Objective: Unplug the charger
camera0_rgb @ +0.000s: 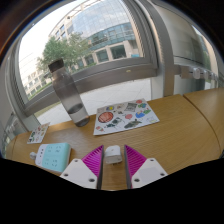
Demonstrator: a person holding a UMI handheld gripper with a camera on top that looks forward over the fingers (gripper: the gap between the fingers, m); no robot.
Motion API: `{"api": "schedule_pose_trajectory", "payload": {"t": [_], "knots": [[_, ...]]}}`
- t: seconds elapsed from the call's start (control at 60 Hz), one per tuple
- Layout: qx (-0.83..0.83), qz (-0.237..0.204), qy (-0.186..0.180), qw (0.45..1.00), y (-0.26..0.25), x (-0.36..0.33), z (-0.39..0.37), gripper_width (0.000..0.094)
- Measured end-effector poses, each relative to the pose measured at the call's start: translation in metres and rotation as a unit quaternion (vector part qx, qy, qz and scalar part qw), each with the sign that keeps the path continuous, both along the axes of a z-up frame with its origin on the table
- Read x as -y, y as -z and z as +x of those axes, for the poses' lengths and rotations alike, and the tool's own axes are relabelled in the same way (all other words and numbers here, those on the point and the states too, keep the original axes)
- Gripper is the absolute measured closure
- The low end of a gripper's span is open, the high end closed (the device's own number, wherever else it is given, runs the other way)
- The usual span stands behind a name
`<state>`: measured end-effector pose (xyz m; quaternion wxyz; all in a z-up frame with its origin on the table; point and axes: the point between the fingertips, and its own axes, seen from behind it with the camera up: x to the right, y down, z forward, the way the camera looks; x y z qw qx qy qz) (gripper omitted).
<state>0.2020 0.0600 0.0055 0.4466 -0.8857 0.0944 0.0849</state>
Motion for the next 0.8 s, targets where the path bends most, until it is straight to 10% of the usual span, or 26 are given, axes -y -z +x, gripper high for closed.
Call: {"api": "schedule_pose_trajectory", "payload": {"t": [0.083, 0.367, 0.8], "knots": [[0.007, 0.002, 0.003, 1.000, -0.003, 0.000, 0.005, 0.0387], [0.042, 0.114, -0.009, 0.993, -0.115, 0.020, -0.029, 0.0193], [0.106, 0.101, -0.034, 0.989, -0.082, 0.118, -0.179, 0.0135]]}}
